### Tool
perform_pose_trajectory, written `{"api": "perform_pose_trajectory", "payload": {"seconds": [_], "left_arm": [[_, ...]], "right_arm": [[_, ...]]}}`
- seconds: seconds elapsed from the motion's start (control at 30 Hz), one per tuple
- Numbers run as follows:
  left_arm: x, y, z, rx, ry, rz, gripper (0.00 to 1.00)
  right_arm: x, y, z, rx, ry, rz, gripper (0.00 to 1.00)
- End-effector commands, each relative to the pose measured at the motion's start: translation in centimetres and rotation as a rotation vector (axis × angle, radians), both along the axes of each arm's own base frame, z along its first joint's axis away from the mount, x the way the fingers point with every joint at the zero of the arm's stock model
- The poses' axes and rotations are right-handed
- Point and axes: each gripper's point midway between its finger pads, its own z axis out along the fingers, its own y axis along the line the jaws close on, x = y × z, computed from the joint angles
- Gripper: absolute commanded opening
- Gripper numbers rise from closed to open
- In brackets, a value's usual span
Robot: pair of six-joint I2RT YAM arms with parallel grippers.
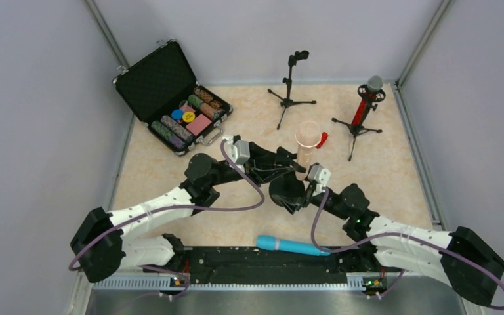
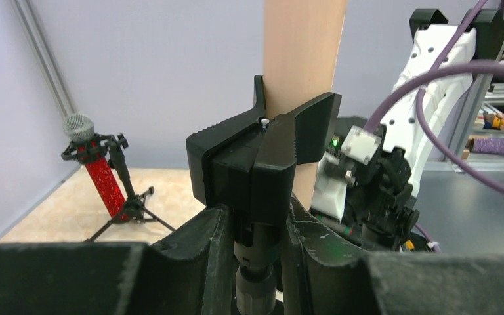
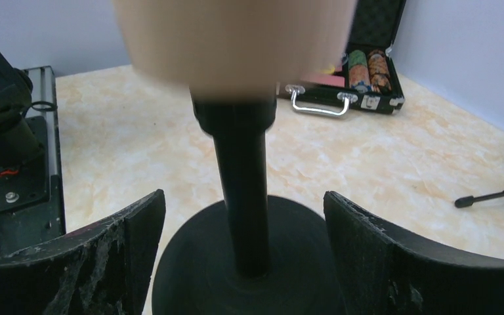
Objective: Attach the microphones to the stand
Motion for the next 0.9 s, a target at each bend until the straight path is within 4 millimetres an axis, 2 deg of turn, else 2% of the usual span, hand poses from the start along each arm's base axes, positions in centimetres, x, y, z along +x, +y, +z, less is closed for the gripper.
{"api": "perform_pose_trajectory", "payload": {"seconds": [0.0, 0.3, 0.57, 0.87], "left_arm": [[-1.5, 2.0, 9.1, -0.250, -0.147, 0.024, 0.00], [-1.5, 2.6, 11.1, -0.298, -0.169, 0.055, 0.00], [-1.1, 4.1, 13.0, -0.352, -0.168, 0.128, 0.00], [-0.8, 4.4, 12.8, -0.344, -0.170, 0.159, 0.00]], "right_arm": [[0.4, 0.0, -0.7, -0.012, -0.005, -0.022, 0.87], [2.1, -1.1, -3.2, -0.052, 0.056, -0.139, 0.85], [2.3, -1.6, -4.4, -0.059, 0.085, -0.170, 0.85], [2.3, -1.7, -4.3, -0.052, 0.087, -0.173, 0.87]]}}
